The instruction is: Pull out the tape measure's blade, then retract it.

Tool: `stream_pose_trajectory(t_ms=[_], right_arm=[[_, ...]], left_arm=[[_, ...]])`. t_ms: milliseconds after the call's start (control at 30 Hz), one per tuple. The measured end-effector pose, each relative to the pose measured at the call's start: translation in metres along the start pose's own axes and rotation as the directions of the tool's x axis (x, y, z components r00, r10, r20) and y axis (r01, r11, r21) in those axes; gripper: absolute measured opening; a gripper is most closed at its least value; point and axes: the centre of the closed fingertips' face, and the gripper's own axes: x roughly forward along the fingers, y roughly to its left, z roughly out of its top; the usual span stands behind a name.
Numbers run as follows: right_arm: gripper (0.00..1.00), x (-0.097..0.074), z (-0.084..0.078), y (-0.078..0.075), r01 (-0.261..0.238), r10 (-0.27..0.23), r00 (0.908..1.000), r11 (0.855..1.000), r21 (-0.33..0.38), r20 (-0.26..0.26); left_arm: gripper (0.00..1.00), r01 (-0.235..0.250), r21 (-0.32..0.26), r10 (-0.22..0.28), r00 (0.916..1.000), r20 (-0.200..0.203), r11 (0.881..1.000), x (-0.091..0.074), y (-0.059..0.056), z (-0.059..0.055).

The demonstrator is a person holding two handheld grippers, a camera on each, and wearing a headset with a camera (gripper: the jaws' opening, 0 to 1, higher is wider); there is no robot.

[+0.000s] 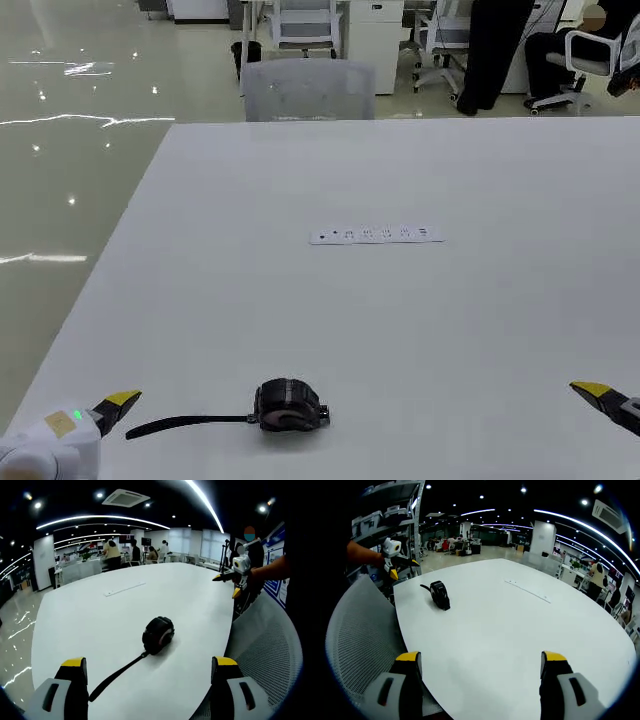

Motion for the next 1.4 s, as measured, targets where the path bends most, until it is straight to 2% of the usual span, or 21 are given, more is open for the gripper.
stream_pose_trajectory(t_ms=[67, 133, 200, 233, 333, 400, 500, 633, 667, 800, 900, 967, 1033, 1100, 1133, 1167, 1200, 1233, 1267, 1333, 1400], right_arm=[[1.0, 0.004, 0.012, -0.002, -0.009, 0.01, 0.9982, 1.0, -0.027, 0.059], [1.0, 0.006, 0.016, 0.0, -0.015, 0.017, 0.9986, 0.999, -0.036, 0.05], [1.0, 0.01, 0.022, 0.002, -0.035, 0.038, 0.9976, 0.998, -0.059, 0.057], [1.0, 0.012, 0.025, 0.003, -0.04, 0.044, 0.9972, 0.997, -0.067, 0.061], [1.0, 0.016, 0.034, 0.004, -0.056, 0.061, 0.9956, 0.996, -0.07, 0.07], [1.0, 0.02, 0.045, 0.006, -0.067, 0.073, 0.9934, 0.995, -0.068, 0.089], [1.0, 0.027, 0.054, 0.008, -0.078, 0.085, 0.9908, 0.994, -0.073, 0.105], [1.0, 0.036, 0.061, 0.011, -0.093, 0.104, 0.9887, 0.991, -0.1, 0.108], [1.0, 0.039, 0.064, 0.012, -0.102, 0.113, 0.9877, 0.989, -0.104, 0.108], [1.0, 0.046, 0.07, 0.019, -0.127, 0.14, 0.9854, 0.984, -0.127, 0.097], [1.0, 0.052, 0.073, 0.024, -0.151, 0.165, 0.9818, 0.979, -0.14, 0.095], [1.0, 0.055, 0.074, 0.027, -0.164, 0.179, 0.9797, 0.975, -0.149, 0.091], [1.0, 0.06, 0.075, 0.028, -0.174, 0.188, 0.9792, 0.972, -0.16, 0.077], [1.0, 0.062, 0.08, 0.031, -0.191, 0.206, 0.9756, 0.967, -0.167, 0.077], [1.0, 0.064, 0.082, 0.032, -0.197, 0.212, 0.9742, 0.966, -0.169, 0.078], [1.0, 0.066, 0.084, 0.033, -0.204, 0.22, 0.9724, 0.964, -0.173, 0.078], [1.0, 0.068, 0.086, 0.033, -0.212, 0.228, 0.9706, 0.961, -0.176, 0.077], [1.0, 0.072, 0.088, 0.034, -0.221, 0.237, 0.9685, 0.959, -0.176, 0.076], [1.0, 0.075, 0.088, 0.035, -0.228, 0.245, 0.9667, 0.957, -0.179, 0.075], [1.0, 0.084, 0.084, 0.035, -0.241, 0.256, 0.9649, 0.952, -0.188, 0.059], [1.0, 0.091, 0.081, 0.038, -0.266, 0.277, 0.9601, 0.945, -0.191, 0.034]], left_arm=[[1.0, 0.011, 0.052, -0.01, 0.9998, -0.017, 0.999, 0.006, 0.001, 0.004], [1.0, 0.022, 0.058, -0.02, 0.9995, -0.025, 0.998, 0.01, 0.0, 0.008], [1.0, 0.022, 0.112, -0.019, 0.9995, -0.026, 0.993, 0.015, 0.003, 0.014], [1.0, 0.046, 0.118, -0.041, 0.9983, -0.041, 0.992, 0.019, 0.002, 0.015], [0.98, 0.072, 0.142, -0.067, 0.9969, -0.041, 0.987, 0.027, 0.002, 0.028], [0.96, 0.112, 0.181, -0.099, 0.992, -0.077, 0.977, 0.032, 0.0, 0.029], [0.94, 0.179, 0.204, -0.153, 0.9785, -0.138, 0.962, 0.039, -0.007, 0.025], [0.93, 0.227, 0.257, -0.178, 0.9637, -0.199, 0.94, 0.051, -0.008, 0.021], [0.91, 0.246, 0.272, -0.185, 0.9553, -0.231, 0.93, 0.053, -0.009, 0.019], [0.87, 0.275, 0.293, -0.2, 0.9445, -0.261, 0.916, 0.064, -0.007, 0.022], [0.8, 0.32, 0.293, -0.23, 0.9248, -0.303, 0.901, 0.07, -0.009, 0.022], [0.79, 0.325, 0.312, -0.229, 0.9234, -0.308, 0.893, 0.076, -0.009, 0.023], [0.79, 0.349, 0.328, -0.233, 0.9096, -0.344, 0.878, 0.081, -0.011, 0.021], [0.77, 0.379, 0.333, -0.236, 0.8865, -0.398, 0.863, 0.087, -0.014, 0.017], [0.76, 0.383, 0.351, -0.225, 0.8816, -0.415, 0.854, 0.09, -0.014, 0.016], [0.75, 0.387, 0.368, -0.221, 0.8807, -0.419, 0.846, 0.096, -0.015, 0.017], [0.74, 0.392, 0.362, -0.226, 0.8778, -0.422, 0.846, 0.099, -0.017, 0.018], [0.74, 0.404, 0.349, -0.234, 0.868, -0.438, 0.846, 0.103, -0.019, 0.017], [0.73, 0.409, 0.35, -0.232, 0.8624, -0.45, 0.843, 0.106, -0.02, 0.015], [0.71, 0.426, 0.368, -0.233, 0.8543, -0.464, 0.826, 0.114, -0.023, 0.014], [0.65, 0.433, 0.371, -0.23, 0.8472, -0.479, 0.822, 0.121, -0.024, 0.014]])
